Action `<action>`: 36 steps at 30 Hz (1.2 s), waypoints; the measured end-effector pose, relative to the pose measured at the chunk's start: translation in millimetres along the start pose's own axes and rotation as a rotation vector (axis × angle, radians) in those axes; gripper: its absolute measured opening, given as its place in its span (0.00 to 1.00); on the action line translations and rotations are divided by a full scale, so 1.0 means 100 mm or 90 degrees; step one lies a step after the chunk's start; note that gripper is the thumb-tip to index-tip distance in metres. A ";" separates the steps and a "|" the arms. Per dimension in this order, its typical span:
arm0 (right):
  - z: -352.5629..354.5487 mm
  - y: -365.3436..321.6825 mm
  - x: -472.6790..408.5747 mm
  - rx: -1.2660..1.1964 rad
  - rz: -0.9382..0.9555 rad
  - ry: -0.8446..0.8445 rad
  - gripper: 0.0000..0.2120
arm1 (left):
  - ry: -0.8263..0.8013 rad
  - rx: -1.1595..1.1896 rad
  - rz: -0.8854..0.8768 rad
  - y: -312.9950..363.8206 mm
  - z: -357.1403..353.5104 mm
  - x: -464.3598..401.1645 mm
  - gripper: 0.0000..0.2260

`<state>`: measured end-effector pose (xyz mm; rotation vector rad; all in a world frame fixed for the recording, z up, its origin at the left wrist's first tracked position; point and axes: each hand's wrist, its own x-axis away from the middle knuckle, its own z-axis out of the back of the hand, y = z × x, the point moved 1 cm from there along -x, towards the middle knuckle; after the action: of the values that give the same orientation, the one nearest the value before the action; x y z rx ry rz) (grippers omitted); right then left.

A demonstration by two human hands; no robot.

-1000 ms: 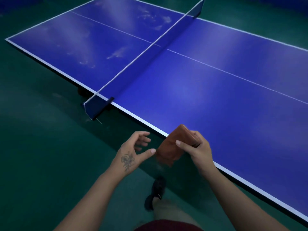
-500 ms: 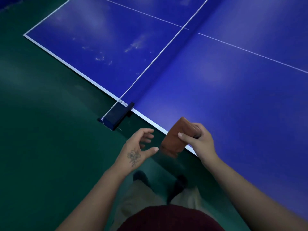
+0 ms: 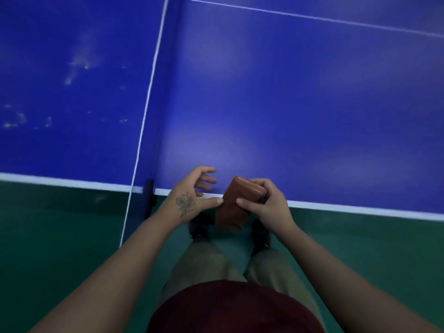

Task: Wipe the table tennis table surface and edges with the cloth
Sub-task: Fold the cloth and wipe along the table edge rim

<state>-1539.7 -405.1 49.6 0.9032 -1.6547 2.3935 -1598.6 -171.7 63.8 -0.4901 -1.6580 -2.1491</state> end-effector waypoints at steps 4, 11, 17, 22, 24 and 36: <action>-0.30 0.14 0.09 -0.008 -0.028 0.087 0.24 | -0.113 -0.068 -0.014 0.01 0.29 -0.30 0.33; -0.84 0.26 0.37 -0.081 -0.055 0.196 0.17 | -0.263 -0.144 -0.055 -0.01 0.34 -0.48 0.31; -1.32 0.37 0.63 -0.158 -0.065 0.327 0.15 | -0.395 -0.244 -0.095 -0.07 0.29 -0.45 0.30; -1.86 0.47 0.91 -0.232 -0.086 0.449 0.15 | -0.442 -0.310 -0.135 -0.14 0.46 -0.33 0.28; -2.11 0.51 1.04 -0.266 -0.115 0.508 0.15 | -0.454 -0.344 -0.150 -0.15 0.58 -0.27 0.27; -2.96 0.26 0.90 -0.430 -0.302 0.720 0.13 | -0.480 -0.518 -0.300 -0.05 0.95 -0.56 0.19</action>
<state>-1746.2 -178.2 4.6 -0.1830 -1.3297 1.3437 -1548.6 -74.0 55.4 -1.3891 -1.1649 -3.2557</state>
